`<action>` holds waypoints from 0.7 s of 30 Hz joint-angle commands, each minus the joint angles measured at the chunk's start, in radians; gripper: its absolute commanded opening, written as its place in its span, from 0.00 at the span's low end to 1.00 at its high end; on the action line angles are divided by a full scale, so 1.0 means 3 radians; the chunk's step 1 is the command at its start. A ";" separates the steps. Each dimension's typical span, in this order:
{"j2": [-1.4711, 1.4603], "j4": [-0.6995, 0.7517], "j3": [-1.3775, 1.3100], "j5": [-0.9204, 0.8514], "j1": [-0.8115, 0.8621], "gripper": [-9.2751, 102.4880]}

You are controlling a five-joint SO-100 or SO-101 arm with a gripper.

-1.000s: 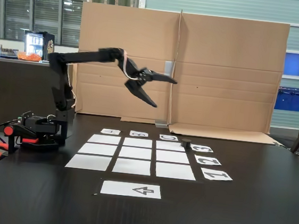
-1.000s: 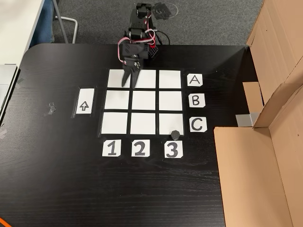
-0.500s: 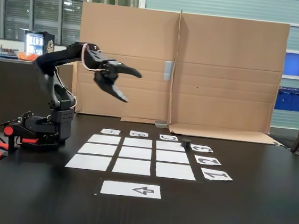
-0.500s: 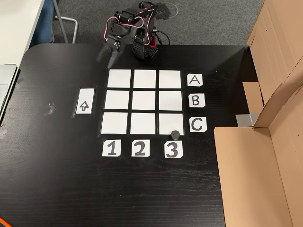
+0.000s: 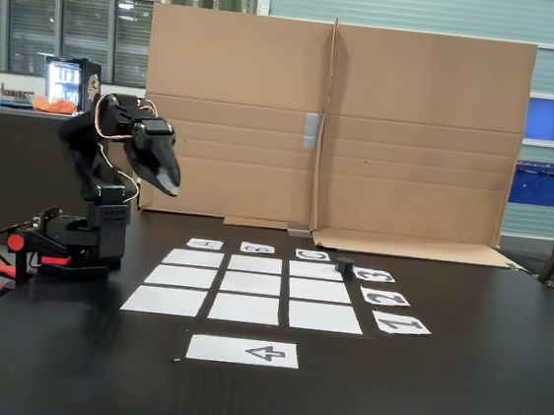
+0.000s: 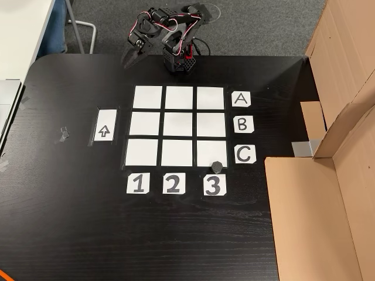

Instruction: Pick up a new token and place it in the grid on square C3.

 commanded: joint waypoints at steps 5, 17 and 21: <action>0.0777 -0.0107 0.0747 -0.0061 0.0690 0.08; 0.1636 -0.0199 0.1764 -0.0169 0.1227 0.08; 0.1759 -0.0194 0.1877 -0.0174 0.1278 0.08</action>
